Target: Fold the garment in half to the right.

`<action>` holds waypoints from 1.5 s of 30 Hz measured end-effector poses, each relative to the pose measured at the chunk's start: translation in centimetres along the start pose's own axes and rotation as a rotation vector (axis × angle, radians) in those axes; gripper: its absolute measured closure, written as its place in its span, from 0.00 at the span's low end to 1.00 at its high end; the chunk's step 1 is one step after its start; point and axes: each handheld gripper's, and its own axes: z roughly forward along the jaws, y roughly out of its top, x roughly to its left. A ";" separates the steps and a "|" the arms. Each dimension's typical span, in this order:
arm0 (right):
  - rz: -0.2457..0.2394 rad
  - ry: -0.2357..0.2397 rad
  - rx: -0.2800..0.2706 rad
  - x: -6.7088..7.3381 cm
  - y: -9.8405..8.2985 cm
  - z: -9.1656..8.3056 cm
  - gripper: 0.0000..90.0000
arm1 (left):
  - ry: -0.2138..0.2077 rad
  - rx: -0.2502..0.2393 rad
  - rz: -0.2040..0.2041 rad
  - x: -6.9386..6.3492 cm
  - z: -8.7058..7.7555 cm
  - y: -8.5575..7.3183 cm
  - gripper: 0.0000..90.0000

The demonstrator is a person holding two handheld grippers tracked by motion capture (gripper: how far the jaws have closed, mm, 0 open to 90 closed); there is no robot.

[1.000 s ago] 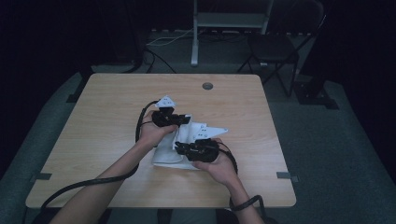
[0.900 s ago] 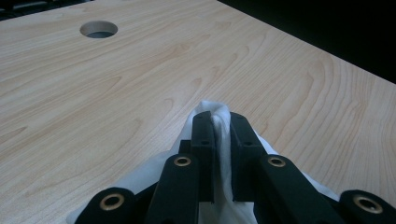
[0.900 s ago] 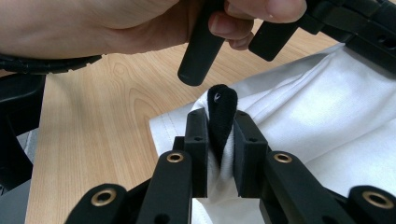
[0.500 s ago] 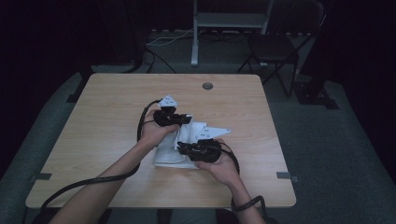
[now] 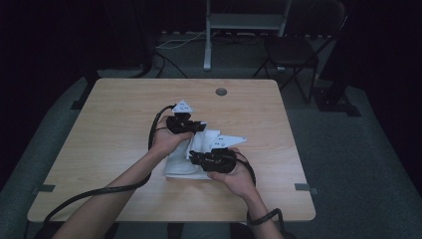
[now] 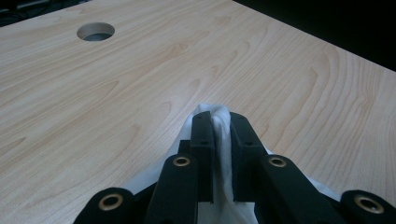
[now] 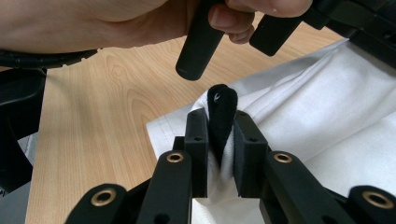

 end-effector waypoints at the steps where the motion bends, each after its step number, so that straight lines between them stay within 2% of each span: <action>1: 0.001 0.000 0.002 0.0 0.0 0.0 0.87 | 0.002 0.001 0.004 0.0 0.0 0.1 0.92; 45: 0.014 -0.024 -0.037 -0.9 0.0 -1.7 0.87 | 0.031 0.046 0.043 -0.9 1.4 1.7 0.91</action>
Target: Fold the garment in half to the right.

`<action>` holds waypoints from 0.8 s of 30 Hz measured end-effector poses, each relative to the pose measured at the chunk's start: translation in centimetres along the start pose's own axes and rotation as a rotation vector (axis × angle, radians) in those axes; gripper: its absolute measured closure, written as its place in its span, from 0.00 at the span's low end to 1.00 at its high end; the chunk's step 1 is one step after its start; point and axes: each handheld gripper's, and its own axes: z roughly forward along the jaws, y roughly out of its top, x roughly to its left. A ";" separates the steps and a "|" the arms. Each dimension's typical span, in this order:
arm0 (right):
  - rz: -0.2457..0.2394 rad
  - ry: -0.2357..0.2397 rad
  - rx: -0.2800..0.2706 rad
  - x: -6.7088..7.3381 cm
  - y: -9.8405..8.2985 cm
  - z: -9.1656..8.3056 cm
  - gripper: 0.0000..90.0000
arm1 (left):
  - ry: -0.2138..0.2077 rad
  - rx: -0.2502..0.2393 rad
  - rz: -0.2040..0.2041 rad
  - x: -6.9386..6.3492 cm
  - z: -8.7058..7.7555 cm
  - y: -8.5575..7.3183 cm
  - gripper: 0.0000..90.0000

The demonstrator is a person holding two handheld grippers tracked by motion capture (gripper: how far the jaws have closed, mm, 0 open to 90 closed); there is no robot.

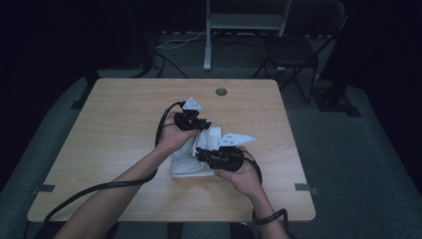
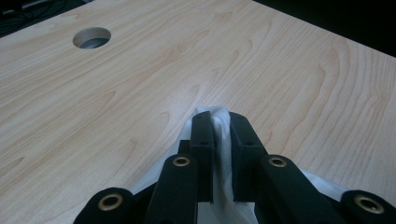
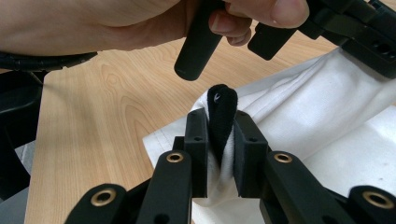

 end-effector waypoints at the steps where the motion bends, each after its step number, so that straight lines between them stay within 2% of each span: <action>1: -0.001 0.000 0.000 0.0 0.0 0.0 0.87 | 0.001 0.002 0.002 0.0 0.0 0.0 0.91; 8: 0.007 -0.004 0.002 -0.2 -0.2 -0.2 0.87 | 0.010 0.019 0.020 -0.2 0.4 0.3 0.91; 24: 0.031 -0.015 0.004 -0.8 -0.8 -0.6 0.87 | 0.017 0.043 0.020 -0.3 1.3 0.2 0.91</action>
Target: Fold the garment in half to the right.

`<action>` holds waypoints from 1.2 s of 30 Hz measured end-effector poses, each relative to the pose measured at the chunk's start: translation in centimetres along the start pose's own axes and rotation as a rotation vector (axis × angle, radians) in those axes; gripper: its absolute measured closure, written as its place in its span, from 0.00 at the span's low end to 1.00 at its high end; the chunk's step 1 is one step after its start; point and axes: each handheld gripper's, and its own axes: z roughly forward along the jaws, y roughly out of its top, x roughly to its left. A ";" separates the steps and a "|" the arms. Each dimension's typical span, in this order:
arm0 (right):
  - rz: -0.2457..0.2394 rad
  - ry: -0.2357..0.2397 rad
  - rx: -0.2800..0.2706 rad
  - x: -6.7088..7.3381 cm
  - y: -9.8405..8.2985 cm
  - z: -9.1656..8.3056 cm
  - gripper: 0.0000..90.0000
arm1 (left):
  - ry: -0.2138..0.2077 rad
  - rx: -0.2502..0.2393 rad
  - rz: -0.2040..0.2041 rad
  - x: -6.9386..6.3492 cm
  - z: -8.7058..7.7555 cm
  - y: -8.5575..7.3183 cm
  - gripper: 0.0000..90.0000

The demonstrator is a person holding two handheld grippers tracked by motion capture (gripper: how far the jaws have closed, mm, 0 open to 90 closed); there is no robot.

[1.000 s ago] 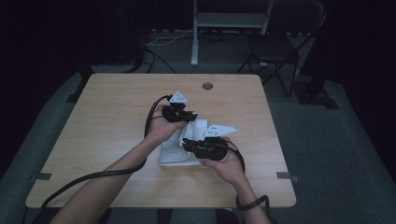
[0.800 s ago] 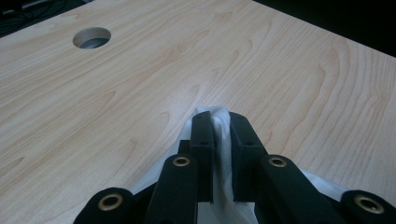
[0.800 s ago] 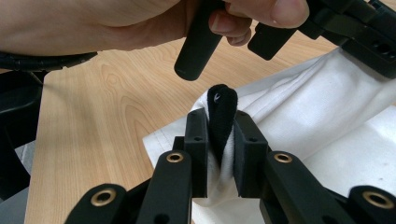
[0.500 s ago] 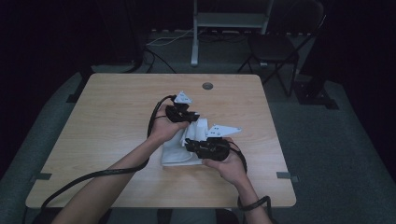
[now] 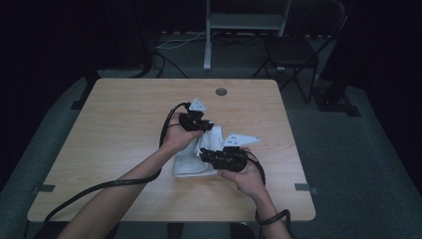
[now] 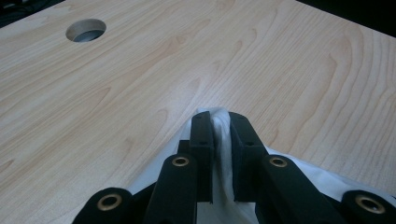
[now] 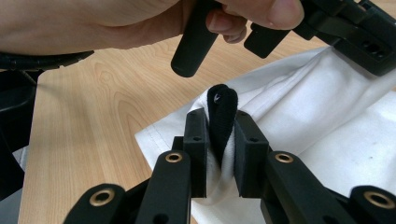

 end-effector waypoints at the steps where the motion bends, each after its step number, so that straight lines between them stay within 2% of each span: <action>1: 0.001 -0.001 0.001 0.0 0.0 0.0 0.87 | -0.001 0.001 -0.002 0.0 0.1 0.0 0.91; 20: 0.022 -0.015 0.009 -0.6 -0.6 -0.5 0.86 | 0.000 0.016 0.005 -0.4 1.1 0.2 0.90; 36: 0.021 -0.020 0.019 -0.8 -0.8 -0.8 0.85 | 0.004 0.027 0.012 -0.7 1.6 0.4 0.89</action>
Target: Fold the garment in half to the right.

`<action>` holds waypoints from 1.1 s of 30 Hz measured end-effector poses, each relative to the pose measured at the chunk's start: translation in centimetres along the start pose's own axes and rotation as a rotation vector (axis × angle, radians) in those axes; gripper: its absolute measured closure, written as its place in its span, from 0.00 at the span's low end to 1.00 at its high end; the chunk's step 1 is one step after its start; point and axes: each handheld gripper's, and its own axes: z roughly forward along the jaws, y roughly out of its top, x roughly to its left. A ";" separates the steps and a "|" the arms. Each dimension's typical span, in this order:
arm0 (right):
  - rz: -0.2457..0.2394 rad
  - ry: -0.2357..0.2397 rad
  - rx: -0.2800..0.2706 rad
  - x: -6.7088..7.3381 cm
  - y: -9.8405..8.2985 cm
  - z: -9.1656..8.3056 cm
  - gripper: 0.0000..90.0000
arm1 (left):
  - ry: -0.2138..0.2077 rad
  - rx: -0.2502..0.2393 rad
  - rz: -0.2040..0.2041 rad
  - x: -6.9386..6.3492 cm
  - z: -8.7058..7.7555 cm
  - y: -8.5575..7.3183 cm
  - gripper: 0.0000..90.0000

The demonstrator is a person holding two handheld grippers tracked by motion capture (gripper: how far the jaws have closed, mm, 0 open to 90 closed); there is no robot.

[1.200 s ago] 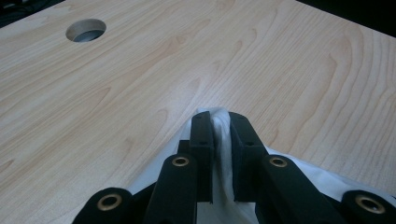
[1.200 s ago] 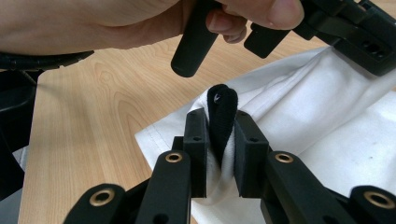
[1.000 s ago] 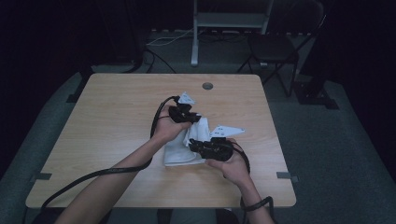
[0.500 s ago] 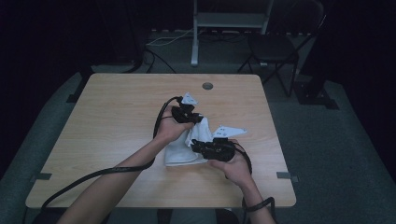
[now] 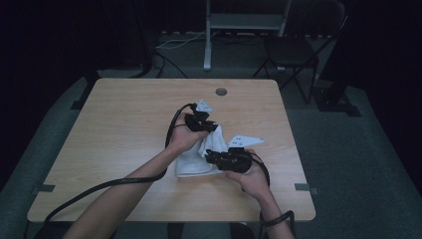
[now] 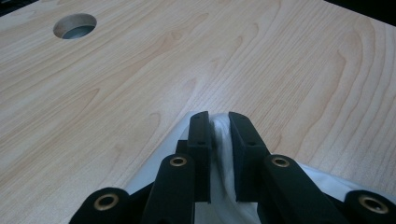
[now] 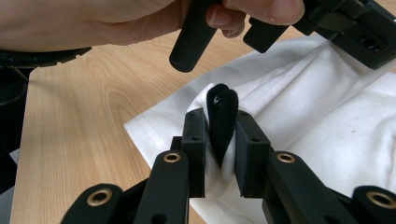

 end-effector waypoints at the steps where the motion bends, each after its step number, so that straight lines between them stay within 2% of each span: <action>1: 0.003 0.000 0.003 0.0 0.0 0.0 0.85 | 0.001 0.000 0.001 0.0 0.0 0.0 0.89; 17: 0.011 -0.002 0.011 -0.2 -0.4 -0.2 0.85 | 0.003 0.005 0.014 -0.5 0.7 0.2 0.88; 33: 0.017 -0.004 0.020 -0.3 -0.6 -0.4 0.84 | 0.008 0.004 0.008 -0.6 0.9 0.4 0.84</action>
